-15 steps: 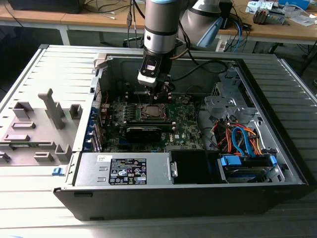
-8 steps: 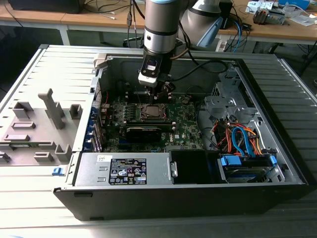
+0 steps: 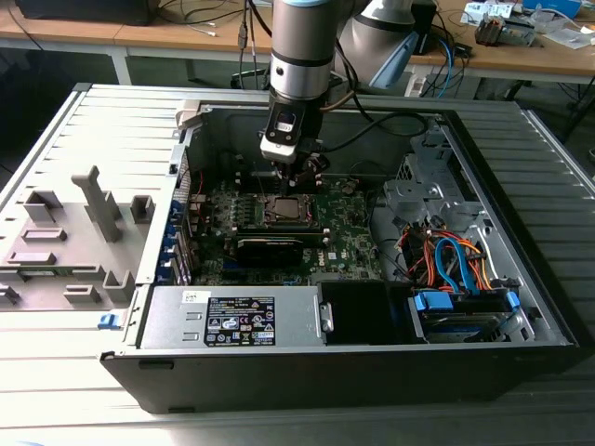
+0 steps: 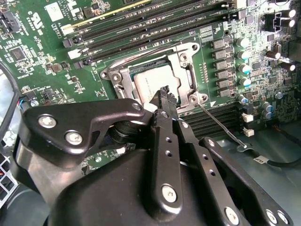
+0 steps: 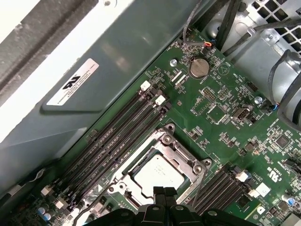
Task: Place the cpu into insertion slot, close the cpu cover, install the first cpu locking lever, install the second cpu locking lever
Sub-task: 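Install the first cpu locking lever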
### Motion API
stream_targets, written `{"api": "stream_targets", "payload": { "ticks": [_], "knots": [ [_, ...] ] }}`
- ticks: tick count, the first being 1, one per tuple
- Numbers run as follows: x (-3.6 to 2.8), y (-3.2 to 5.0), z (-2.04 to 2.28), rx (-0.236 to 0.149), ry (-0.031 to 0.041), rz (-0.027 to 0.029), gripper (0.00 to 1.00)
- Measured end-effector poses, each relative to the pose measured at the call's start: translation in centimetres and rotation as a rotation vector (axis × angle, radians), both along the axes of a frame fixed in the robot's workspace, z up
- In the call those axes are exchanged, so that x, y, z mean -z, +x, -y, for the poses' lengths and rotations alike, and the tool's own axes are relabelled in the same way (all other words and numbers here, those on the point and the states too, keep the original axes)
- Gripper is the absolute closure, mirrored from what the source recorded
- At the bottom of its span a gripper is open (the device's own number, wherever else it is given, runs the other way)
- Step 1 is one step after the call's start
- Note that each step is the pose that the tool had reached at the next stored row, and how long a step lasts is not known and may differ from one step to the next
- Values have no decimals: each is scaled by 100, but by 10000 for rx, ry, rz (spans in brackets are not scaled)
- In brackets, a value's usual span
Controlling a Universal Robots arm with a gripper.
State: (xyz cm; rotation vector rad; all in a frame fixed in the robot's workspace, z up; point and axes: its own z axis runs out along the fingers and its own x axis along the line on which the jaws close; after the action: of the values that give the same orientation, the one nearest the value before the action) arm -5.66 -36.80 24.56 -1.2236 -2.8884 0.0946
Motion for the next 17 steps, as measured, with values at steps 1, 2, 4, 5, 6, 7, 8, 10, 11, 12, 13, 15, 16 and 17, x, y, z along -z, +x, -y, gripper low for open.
{"api": "stream_targets", "payload": {
  "ticks": [1,2,4,5,6,7,8,10,11,12,13,15,16,17],
  "knots": [
    [0,0,0,-32,0,0,89],
    [0,0,0,-44,0,0,89],
    [0,0,0,-77,0,-1,89],
    [0,0,0,-89,0,0,89],
    [0,0,0,-102,1,0,89],
    [0,0,0,-121,0,-1,89],
    [0,0,0,-137,0,0,89],
    [0,0,0,-164,0,0,89],
    [0,0,0,-176,0,0,89],
    [0,0,0,-198,0,0,89],
    [0,0,0,-217,1,0,89],
    [0,0,0,-248,1,0,89],
    [0,0,0,-259,1,0,89],
    [0,0,0,-281,0,0,89]
  ]
}}
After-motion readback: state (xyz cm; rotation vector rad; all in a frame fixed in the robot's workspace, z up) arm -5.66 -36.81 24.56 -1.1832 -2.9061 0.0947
